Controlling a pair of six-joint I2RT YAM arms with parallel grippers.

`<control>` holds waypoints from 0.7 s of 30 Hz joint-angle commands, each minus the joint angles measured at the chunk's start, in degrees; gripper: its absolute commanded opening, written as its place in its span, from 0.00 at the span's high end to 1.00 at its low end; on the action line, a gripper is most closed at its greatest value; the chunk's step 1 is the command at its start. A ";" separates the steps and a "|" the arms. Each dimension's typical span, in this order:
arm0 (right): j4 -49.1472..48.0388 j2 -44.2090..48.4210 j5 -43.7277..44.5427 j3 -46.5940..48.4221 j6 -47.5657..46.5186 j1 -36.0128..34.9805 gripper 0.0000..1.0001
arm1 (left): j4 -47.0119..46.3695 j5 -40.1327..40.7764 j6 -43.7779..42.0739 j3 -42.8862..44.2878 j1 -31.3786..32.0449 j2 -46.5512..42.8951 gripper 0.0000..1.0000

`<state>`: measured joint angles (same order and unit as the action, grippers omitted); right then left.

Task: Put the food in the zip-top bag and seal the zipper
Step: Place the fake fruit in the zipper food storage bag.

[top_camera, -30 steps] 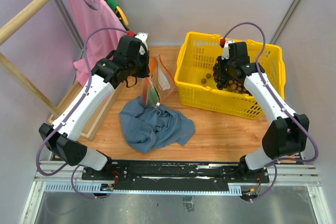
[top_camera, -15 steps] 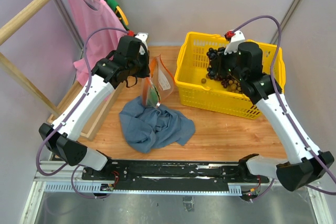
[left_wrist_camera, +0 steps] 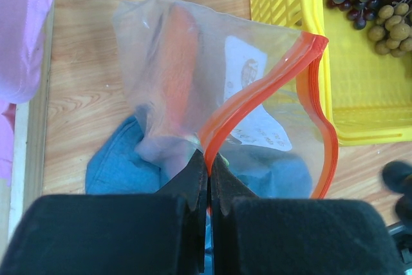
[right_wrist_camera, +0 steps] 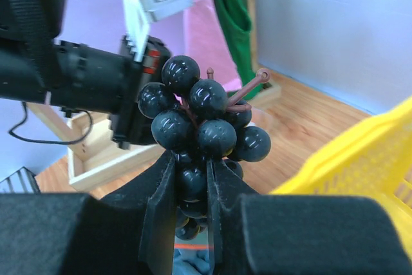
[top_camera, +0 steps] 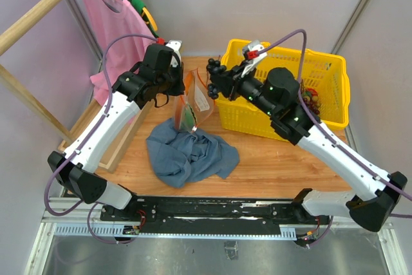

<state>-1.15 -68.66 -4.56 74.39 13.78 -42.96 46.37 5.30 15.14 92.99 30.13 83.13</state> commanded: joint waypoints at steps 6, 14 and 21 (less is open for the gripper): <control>-20.77 -8.74 -3.36 -3.53 -2.19 -5.73 0.99 | -1.81 -1.59 0.33 1.34 -0.25 -1.70 1.00; -25.48 -14.22 -2.64 -9.51 -6.27 -5.86 0.99 | -1.90 -1.96 0.26 1.32 -0.25 -2.20 1.00; -20.65 -16.36 5.04 -12.46 -8.97 -5.76 0.99 | -1.73 -1.65 0.11 1.02 -0.25 -3.01 1.00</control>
<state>-21.54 -84.38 -5.13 62.04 7.53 -48.01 46.37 4.19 15.33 92.97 30.13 82.74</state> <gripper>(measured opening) 0.196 0.011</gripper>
